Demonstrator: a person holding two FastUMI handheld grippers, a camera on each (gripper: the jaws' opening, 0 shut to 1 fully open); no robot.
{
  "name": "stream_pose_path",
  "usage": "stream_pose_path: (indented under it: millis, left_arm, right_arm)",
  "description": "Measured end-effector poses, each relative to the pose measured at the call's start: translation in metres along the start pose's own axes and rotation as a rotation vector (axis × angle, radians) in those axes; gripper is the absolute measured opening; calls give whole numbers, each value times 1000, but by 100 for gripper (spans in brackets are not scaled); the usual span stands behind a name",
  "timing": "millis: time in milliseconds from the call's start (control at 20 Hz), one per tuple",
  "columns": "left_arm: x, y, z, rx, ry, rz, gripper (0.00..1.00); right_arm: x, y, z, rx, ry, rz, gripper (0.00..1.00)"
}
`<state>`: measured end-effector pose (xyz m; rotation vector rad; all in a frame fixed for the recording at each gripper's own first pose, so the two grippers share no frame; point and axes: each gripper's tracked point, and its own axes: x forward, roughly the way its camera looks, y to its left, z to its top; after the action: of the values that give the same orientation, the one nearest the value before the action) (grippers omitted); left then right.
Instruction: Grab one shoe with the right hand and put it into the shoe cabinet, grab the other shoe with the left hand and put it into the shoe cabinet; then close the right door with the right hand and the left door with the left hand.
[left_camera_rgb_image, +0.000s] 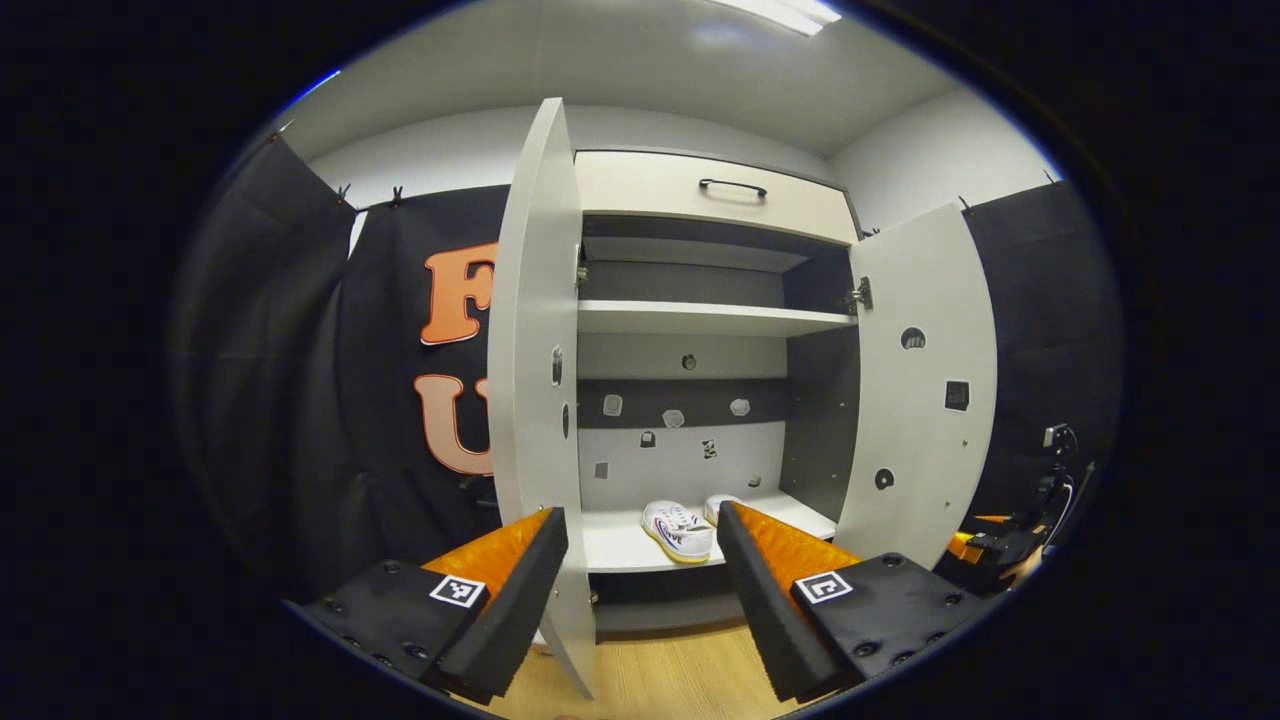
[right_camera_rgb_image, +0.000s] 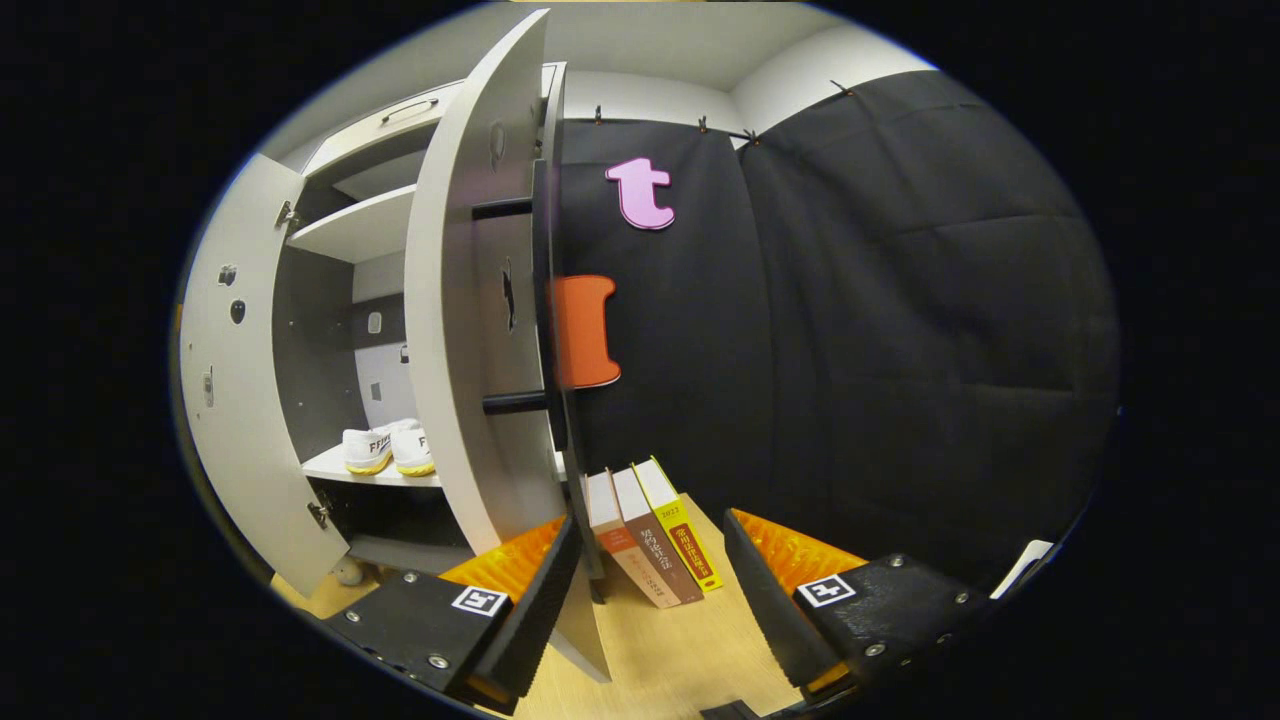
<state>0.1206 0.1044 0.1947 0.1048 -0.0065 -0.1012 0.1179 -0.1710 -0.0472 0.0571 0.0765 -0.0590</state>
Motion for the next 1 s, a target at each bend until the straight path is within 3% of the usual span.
stream_pose_path:
  millis: [100,150,200,450,1000]
  left_arm:
    - [-4,4,2,-2,-6,-1,96]
    - [-5,6,2,-3,-7,-1,96]
    - [-7,8,2,-4,-9,-1,96]
    - [-14,19,2,-19,-10,3,96]
    - [-41,62,1,-20,-16,91,99]
  right_arm:
    - [-5,4,0,-1,-4,-8,89]
    - [-8,7,-2,-1,-5,-9,99]
    - [-10,11,-3,-1,-4,-9,88]
    - [-18,35,-6,-19,-5,24,88]
    - [4,147,-11,-64,21,239,89]
